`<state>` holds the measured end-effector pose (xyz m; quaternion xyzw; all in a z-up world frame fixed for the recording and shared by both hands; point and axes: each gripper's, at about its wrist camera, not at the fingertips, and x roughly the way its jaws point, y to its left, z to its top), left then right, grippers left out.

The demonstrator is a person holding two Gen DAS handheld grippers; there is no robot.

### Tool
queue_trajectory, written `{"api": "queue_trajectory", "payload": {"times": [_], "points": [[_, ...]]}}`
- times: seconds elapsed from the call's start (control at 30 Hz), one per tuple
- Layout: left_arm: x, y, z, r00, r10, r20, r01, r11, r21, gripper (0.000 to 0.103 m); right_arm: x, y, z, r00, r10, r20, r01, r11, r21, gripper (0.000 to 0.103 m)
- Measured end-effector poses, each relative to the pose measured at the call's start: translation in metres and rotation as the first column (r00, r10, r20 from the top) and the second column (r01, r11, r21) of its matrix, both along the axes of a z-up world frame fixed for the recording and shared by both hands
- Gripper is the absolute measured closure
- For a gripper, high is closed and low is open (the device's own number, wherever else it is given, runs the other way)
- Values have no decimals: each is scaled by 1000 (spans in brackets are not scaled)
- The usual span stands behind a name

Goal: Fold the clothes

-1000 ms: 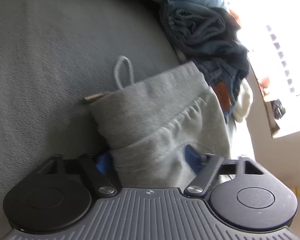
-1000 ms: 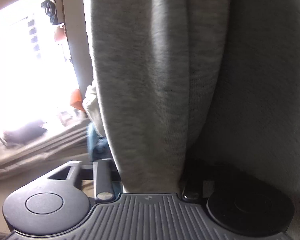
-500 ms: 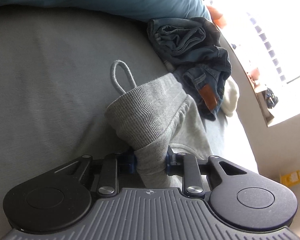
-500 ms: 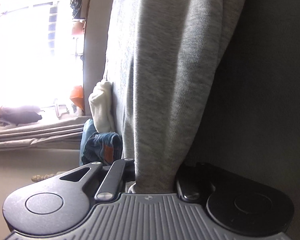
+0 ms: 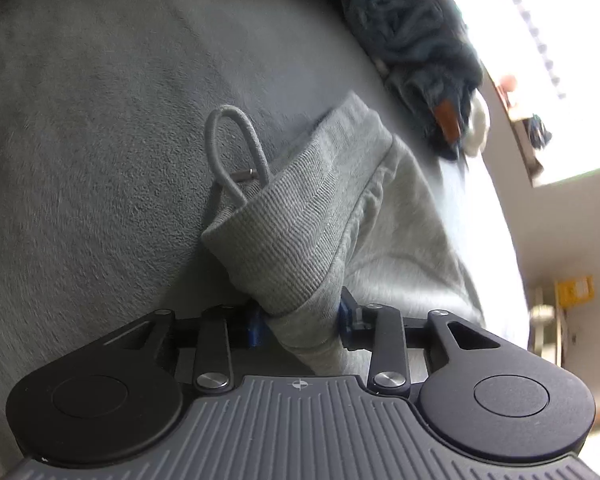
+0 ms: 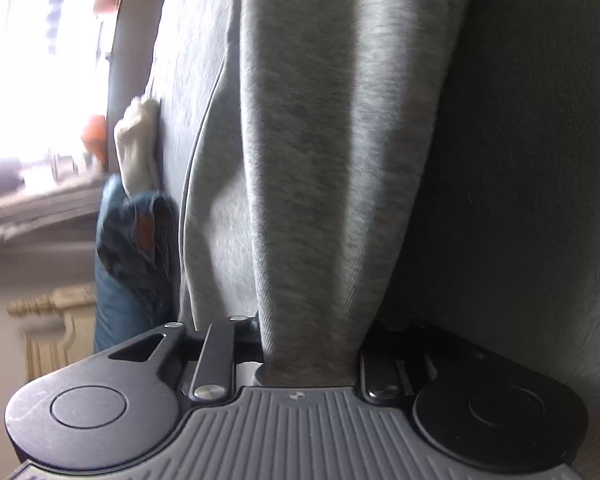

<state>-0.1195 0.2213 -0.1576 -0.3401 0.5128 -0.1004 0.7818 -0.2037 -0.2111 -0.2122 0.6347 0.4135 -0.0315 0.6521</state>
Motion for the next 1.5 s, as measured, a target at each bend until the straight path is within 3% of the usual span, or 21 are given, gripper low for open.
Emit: {"api": "queue_trajectory", "payload": {"times": [0.1,0.17,0.27,0.33,0.47,0.53,0.63,0.7,0.77,0.83,0.9,0.93,1.0,1.03,1.13,1.23,1.33,1.4,1.43,1.47,1.5], "points": [[-2,0,14,997,-78,-15,79,993,86,52,12,-7,22,984,167,-62,-172,982,-78,61],[-6,0,27,992,-120,-33,123,984,129,51,18,-11,43,951,281,-129,-298,944,-143,57],[-7,0,51,985,-161,-59,169,967,191,51,37,-13,86,859,471,-200,-509,827,-239,57],[-4,-1,69,983,-177,-39,182,956,231,51,56,-6,121,794,579,-183,-605,726,-327,61],[18,-12,101,974,-223,42,201,934,294,50,101,15,170,701,708,-78,-648,588,-485,64],[40,-26,109,959,-271,81,231,915,332,42,117,27,182,647,762,-31,-645,524,-557,64],[77,-57,112,909,-401,115,318,844,432,40,132,63,179,526,851,2,-670,416,-616,64],[99,-79,108,856,-504,117,394,780,486,38,147,94,169,421,906,-43,-679,283,-677,64],[114,-97,99,786,-611,93,479,697,533,38,159,121,157,324,940,-104,-671,151,-726,64],[121,-115,90,703,-709,62,548,594,589,39,172,146,144,241,956,-165,-646,32,-763,64],[123,-132,80,612,-790,29,597,486,638,46,178,162,133,175,962,-209,-629,-54,-776,64],[122,-137,77,577,-816,17,611,446,654,50,181,169,128,146,964,-222,-622,-85,-778,64],[119,-145,71,512,-859,-6,631,371,682,54,182,177,122,116,964,-239,-610,-121,-783,64],[117,-147,70,492,-871,-13,636,349,688,55,184,182,117,100,963,-249,-602,-140,-786,64],[111,-147,69,456,-890,-18,642,315,699,58,185,191,106,46,958,-284,-592,-203,-780,70],[111,-143,67,466,-885,-8,633,327,702,59,181,194,96,9,944,-329,-579,-263,-772,71],[113,-141,65,500,-866,4,627,365,688,59,179,192,92,47,943,-329,-587,-241,-773,72],[112,-141,67,508,-861,11,617,373,694,68,178,190,90,80,945,-318,-597,-210,-774,73],[112,-142,68,508,-862,14,610,371,700,73,177,190,89,85,944,-318,-594,-208,-777,77],[113,-143,69,507,-862,14,604,367,708,80,175,189,89,89,944,-318,-590,-208,-780,98],[113,-144,72,505,-863,16,599,364,714,85,174,188,90,92,943,-320,-583,-210,-785,99]]}}
